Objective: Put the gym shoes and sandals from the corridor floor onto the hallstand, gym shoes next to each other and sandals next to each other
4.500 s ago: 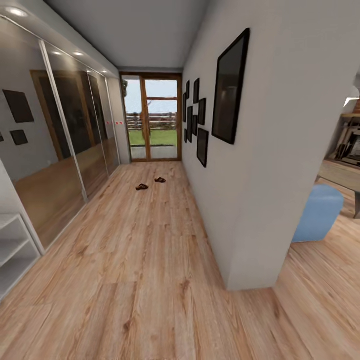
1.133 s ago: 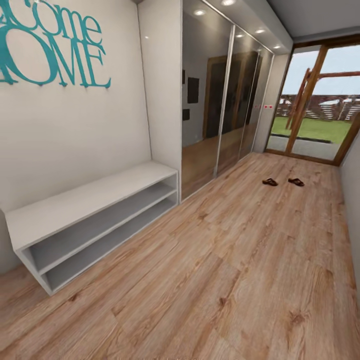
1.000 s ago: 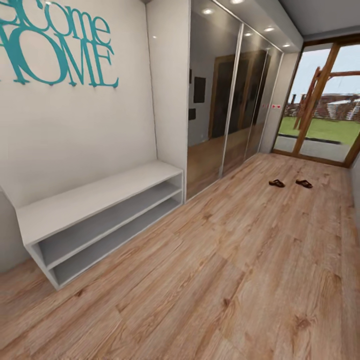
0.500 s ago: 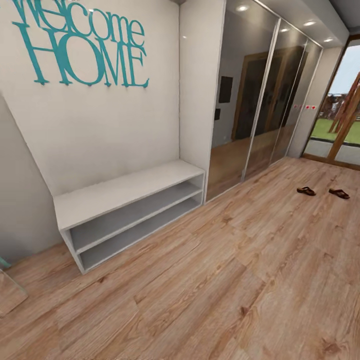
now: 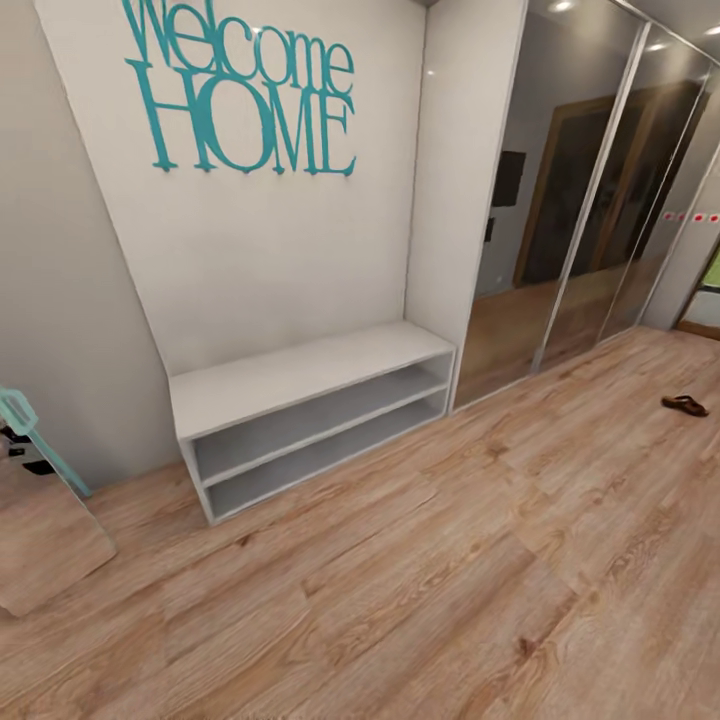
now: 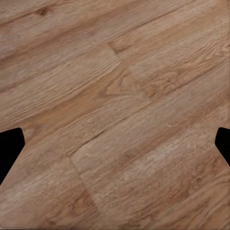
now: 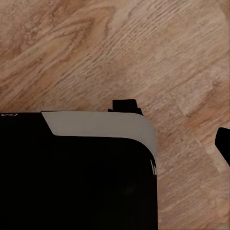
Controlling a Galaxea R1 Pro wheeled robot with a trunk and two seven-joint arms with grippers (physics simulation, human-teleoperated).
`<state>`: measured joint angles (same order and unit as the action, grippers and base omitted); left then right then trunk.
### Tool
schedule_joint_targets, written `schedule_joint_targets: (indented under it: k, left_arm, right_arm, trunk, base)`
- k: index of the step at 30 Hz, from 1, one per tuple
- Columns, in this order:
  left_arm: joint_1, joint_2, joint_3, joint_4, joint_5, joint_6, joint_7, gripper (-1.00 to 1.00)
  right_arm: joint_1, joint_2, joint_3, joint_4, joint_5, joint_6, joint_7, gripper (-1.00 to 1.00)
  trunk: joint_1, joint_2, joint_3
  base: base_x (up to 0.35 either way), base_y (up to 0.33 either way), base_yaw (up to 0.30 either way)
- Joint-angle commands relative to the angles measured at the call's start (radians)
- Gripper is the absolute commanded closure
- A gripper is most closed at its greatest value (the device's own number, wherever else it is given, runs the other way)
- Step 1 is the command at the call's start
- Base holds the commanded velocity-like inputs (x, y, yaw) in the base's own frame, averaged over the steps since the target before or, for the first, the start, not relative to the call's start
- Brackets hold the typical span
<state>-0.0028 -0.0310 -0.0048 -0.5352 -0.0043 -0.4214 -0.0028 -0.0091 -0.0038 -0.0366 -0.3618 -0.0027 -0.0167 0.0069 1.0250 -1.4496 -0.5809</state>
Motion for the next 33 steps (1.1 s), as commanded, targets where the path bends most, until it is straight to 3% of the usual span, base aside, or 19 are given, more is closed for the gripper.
schedule_joint_targets:
  k: [1,9,23,33]
  left_arm:
    - [0.0,0.0,0.0,0.0,0.0,-0.002,0.0,-1.0]
    - [0.0,0.004,0.005,0.019,0.002,-0.002,0.001,-1.0]
    - [0.0,0.003,0.006,0.026,0.003,-0.002,0.001,-1.0]
    - [0.0,0.003,0.006,0.026,0.003,-0.002,0.001,-1.0]
  right_arm:
    - [0.0,0.0,-0.003,0.0,0.0,-0.002,0.001,-1.0]
    - [0.0,0.0,-0.003,0.0,0.0,-0.002,0.001,-1.0]
    - [0.0,0.001,-0.003,0.0,0.0,-0.002,0.001,-1.0]
    - [0.0,0.001,-0.003,0.0,0.0,-0.002,0.001,-1.0]
  trunk:
    - [0.0,0.0,-0.001]
    - [0.0,0.0,-0.001]
    - [0.0,0.0,-0.001]
    - [0.0,0.0,-0.001]
  base:
    - [0.0,0.0,0.299]
    - [0.046,0.036,0.299]
    - [0.105,0.224,0.299]
    - [0.003,0.03,0.299]
